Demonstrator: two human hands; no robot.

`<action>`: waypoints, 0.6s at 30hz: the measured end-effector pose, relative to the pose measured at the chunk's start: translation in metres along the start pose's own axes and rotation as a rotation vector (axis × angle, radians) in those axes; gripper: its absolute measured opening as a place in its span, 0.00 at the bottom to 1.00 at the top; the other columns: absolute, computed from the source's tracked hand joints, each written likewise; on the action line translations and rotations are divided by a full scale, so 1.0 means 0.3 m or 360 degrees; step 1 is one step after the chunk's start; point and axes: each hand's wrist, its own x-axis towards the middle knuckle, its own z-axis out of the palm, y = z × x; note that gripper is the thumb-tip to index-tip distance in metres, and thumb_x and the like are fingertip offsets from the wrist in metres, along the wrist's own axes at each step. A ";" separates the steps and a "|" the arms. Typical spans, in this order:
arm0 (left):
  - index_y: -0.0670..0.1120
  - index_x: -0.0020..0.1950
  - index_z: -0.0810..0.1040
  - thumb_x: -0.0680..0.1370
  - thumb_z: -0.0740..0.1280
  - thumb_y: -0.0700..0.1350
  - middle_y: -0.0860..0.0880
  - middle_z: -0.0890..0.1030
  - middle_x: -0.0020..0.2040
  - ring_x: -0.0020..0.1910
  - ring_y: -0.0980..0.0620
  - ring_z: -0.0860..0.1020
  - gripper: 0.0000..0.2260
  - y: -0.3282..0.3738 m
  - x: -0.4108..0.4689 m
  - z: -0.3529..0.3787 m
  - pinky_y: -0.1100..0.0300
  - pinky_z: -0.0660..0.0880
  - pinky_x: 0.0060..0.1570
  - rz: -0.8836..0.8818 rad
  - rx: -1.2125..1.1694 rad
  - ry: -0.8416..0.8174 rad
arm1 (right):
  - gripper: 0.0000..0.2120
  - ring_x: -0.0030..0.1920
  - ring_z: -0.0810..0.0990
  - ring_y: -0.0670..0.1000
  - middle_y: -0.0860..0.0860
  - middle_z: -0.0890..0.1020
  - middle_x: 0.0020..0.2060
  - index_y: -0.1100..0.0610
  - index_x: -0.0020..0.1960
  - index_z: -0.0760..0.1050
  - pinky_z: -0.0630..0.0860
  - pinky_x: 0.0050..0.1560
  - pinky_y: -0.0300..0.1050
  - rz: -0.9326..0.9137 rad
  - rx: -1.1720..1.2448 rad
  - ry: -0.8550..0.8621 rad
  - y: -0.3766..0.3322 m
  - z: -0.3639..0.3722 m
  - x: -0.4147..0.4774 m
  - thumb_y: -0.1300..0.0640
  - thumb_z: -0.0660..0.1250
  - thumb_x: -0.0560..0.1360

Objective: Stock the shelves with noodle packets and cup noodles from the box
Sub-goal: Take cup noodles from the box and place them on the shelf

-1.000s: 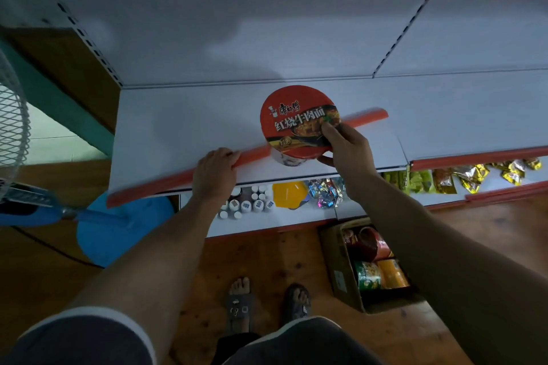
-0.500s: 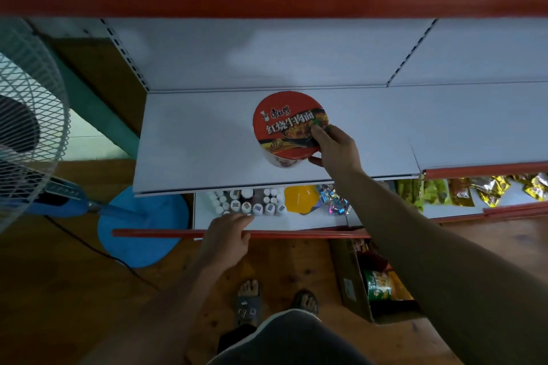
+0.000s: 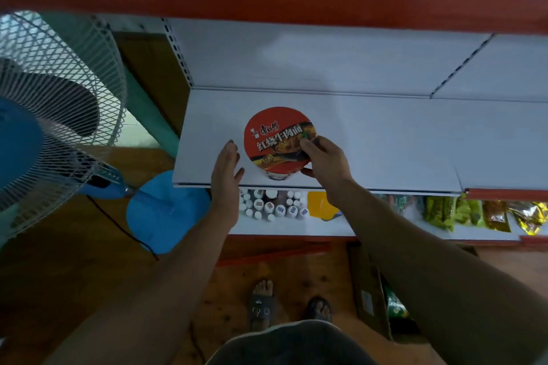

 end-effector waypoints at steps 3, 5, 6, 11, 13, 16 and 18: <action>0.50 0.69 0.73 0.82 0.61 0.55 0.52 0.80 0.61 0.59 0.57 0.78 0.18 0.027 0.023 -0.033 0.63 0.77 0.56 0.0041 0.0049 -0.0063 | 0.05 0.52 0.81 0.55 0.49 0.82 0.45 0.50 0.46 0.77 0.81 0.54 0.60 0.0006 -0.0043 -0.0085 -0.004 0.079 0.002 0.52 0.65 0.79; 0.49 0.68 0.75 0.82 0.63 0.50 0.50 0.82 0.59 0.58 0.53 0.80 0.15 0.038 0.041 -0.058 0.61 0.78 0.52 0.0041 0.0039 -0.0043 | 0.04 0.52 0.81 0.56 0.50 0.82 0.46 0.51 0.49 0.77 0.81 0.54 0.60 0.0020 -0.0072 -0.0113 -0.005 0.133 0.005 0.52 0.65 0.79; 0.49 0.68 0.76 0.81 0.64 0.48 0.49 0.82 0.59 0.58 0.50 0.80 0.15 0.043 0.052 -0.075 0.58 0.79 0.54 0.0037 0.0034 -0.0020 | 0.05 0.52 0.81 0.56 0.51 0.81 0.47 0.53 0.52 0.77 0.81 0.54 0.60 0.0041 -0.0070 -0.0122 -0.006 0.159 0.006 0.52 0.65 0.79; 0.49 0.71 0.74 0.82 0.64 0.51 0.47 0.81 0.62 0.60 0.49 0.80 0.18 0.059 0.130 -0.178 0.54 0.79 0.57 0.0061 0.0155 0.0081 | 0.12 0.54 0.81 0.54 0.54 0.82 0.54 0.56 0.60 0.75 0.81 0.55 0.56 0.0166 -0.0022 -0.0201 -0.021 0.279 0.017 0.54 0.66 0.78; 0.49 0.71 0.73 0.82 0.63 0.52 0.46 0.80 0.62 0.60 0.48 0.80 0.18 0.062 0.161 -0.216 0.57 0.80 0.53 0.0071 0.0163 0.0108 | 0.14 0.56 0.81 0.54 0.55 0.81 0.56 0.56 0.62 0.75 0.81 0.55 0.55 0.0183 -0.0047 -0.0226 -0.031 0.322 0.022 0.54 0.66 0.78; 0.47 0.70 0.73 0.83 0.62 0.51 0.47 0.80 0.60 0.57 0.51 0.80 0.17 0.070 0.194 -0.253 0.66 0.78 0.43 0.0062 0.0177 0.0164 | 0.13 0.56 0.81 0.56 0.55 0.81 0.55 0.57 0.61 0.75 0.81 0.56 0.56 0.0188 -0.0112 -0.0245 -0.043 0.376 0.035 0.54 0.66 0.78; 0.47 0.71 0.73 0.83 0.61 0.51 0.49 0.80 0.58 0.54 0.54 0.80 0.17 0.072 0.205 -0.269 0.69 0.77 0.40 0.0081 0.0220 0.0182 | 0.07 0.54 0.82 0.57 0.56 0.83 0.52 0.55 0.54 0.76 0.81 0.56 0.58 0.0184 -0.0157 -0.0258 -0.041 0.400 0.046 0.55 0.66 0.77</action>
